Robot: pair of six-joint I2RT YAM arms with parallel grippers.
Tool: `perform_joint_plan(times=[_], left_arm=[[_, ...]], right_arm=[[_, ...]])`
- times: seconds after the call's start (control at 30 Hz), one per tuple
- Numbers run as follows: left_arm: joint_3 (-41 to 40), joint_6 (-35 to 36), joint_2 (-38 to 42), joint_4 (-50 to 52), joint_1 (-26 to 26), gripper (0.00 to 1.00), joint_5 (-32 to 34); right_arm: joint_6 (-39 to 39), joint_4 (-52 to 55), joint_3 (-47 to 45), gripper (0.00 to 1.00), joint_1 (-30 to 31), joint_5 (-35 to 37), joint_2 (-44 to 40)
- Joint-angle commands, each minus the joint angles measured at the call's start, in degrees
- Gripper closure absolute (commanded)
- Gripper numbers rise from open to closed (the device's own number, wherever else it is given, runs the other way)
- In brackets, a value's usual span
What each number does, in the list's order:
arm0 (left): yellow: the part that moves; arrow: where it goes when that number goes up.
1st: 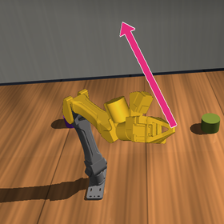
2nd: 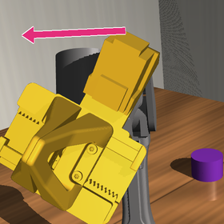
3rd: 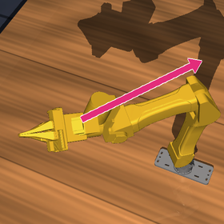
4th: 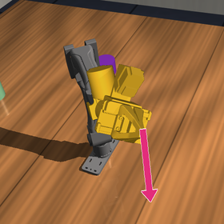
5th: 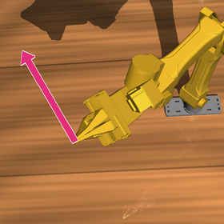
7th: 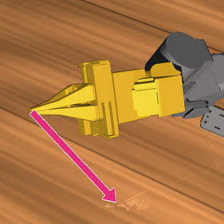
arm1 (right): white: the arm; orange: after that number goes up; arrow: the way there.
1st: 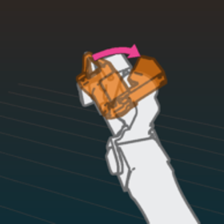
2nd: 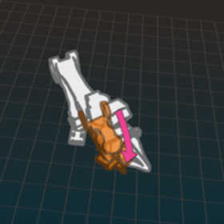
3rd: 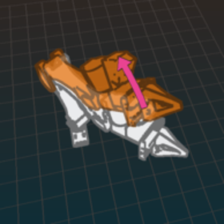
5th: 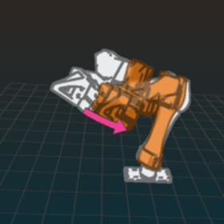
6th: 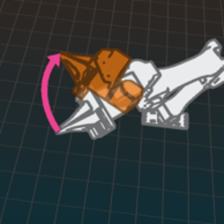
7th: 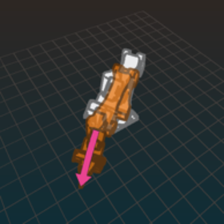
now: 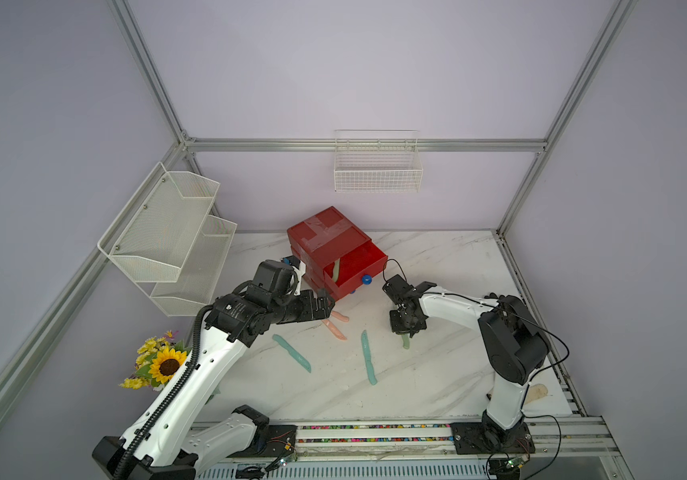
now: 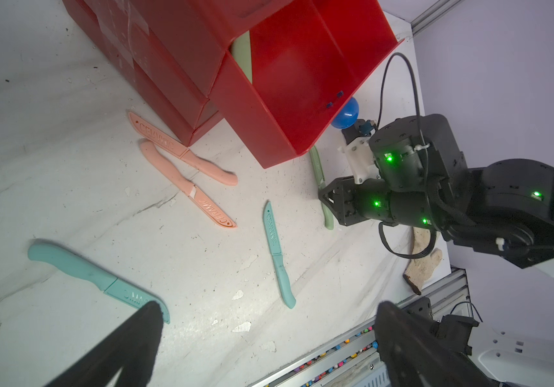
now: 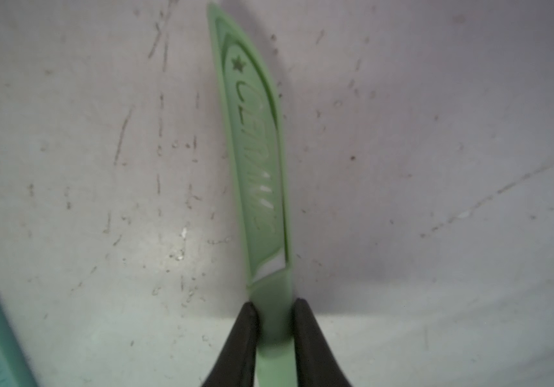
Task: Place the fruit knives into the drawer by color
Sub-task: Pick up the fruit knife from the center of the board.
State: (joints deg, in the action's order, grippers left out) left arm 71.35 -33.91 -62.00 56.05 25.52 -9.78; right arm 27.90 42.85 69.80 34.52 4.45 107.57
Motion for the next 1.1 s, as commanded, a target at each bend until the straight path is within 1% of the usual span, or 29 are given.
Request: perform_joint_plan(times=[0.0,0.1,0.27,0.37,0.47,0.63,0.77,0.9,1.07], left_arm=[[-0.3,-1.1,1.1,-2.4,-0.3,0.00,-0.3],[-1.0,-1.2,1.8,-2.4,-0.3,0.00,-0.4],[-1.7,-1.2,2.5,-2.4,-0.3,0.00,-0.5],[-1.8,-1.2,2.5,-2.3,-0.3,0.00,-0.8],[-1.7,-1.1,2.4,-1.1,-0.2,0.00,-0.6],[-1.3,-0.9,2.7,-0.5,0.3,0.00,-1.6],[1.3,-0.3,0.6,-0.2,2.4,0.00,-2.9],[4.2,-0.1,-1.6,-0.1,5.8,0.00,-1.7],[6.3,-0.8,-3.5,-1.1,9.4,0.00,-1.1]], right_arm=[[-2.3,1.9,-0.8,0.71,0.3,-4.2,3.5],[-2.3,1.9,-1.6,0.65,0.4,-3.7,3.6],[-2.3,2.2,-1.9,0.66,0.4,-3.3,3.9],[-2.2,2.2,-1.6,0.75,0.4,-3.2,4.3],[-2.0,2.0,-1.4,0.82,0.3,-3.0,4.7],[-1.1,1.0,-2.1,0.84,0.3,-3.6,2.9],[0.0,0.4,-3.6,0.85,0.2,-4.2,-0.7],[1.3,0.5,-5.8,0.85,0.2,-5.0,-5.2],[4.0,1.4,-8.9,0.85,0.2,-5.8,-13.3]])
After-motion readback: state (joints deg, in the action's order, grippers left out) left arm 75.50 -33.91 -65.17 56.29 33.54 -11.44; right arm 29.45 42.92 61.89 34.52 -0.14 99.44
